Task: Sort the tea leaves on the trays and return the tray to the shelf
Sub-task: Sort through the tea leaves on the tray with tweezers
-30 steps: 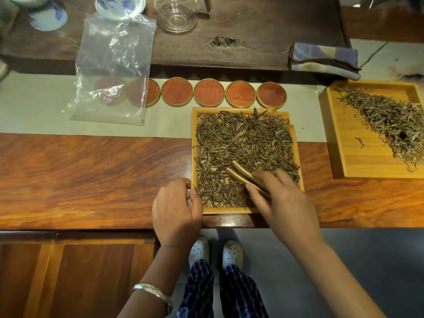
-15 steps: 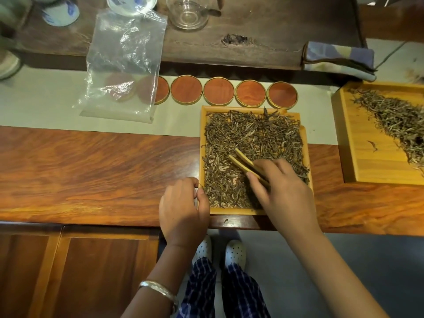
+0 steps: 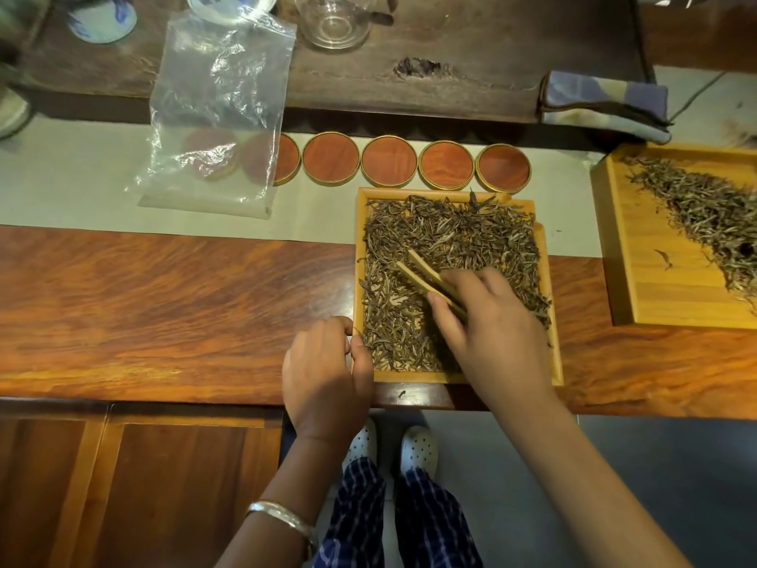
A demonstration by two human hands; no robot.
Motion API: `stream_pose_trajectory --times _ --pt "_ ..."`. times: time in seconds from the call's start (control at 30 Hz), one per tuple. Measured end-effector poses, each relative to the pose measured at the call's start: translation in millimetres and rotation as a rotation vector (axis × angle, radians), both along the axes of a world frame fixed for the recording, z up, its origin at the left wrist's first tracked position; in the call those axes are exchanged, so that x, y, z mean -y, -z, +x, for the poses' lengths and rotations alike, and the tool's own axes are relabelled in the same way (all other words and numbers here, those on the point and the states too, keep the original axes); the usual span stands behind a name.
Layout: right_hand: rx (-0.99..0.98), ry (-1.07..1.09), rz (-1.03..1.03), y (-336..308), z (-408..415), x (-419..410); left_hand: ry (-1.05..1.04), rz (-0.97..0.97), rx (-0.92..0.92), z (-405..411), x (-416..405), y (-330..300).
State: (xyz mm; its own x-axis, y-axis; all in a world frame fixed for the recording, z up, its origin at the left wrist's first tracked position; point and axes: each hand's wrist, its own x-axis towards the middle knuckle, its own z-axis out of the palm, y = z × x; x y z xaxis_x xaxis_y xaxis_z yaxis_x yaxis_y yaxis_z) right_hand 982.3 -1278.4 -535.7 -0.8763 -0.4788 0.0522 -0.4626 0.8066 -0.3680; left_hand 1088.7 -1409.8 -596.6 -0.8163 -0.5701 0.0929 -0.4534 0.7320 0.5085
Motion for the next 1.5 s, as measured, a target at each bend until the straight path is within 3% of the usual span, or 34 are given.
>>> stream_pose_trajectory --times 0.63,1.03,1.33,1.5 --pt "0.024 -0.097 0.114 2.1 -14.5 10.8 -0.029 -0.002 0.003 -0.7 -0.6 3.0" --pt "0.131 0.063 -0.048 -29.7 -20.3 -65.5 0.047 0.087 0.024 4.2 1.5 -8.9" --pt "0.011 -0.141 -0.079 -55.1 -134.4 -27.7 0.079 0.281 0.092 2.4 19.1 -23.2" --pt "-0.036 -0.280 0.056 -38.9 -213.3 32.9 0.016 0.400 0.217 -7.2 29.3 -28.7"
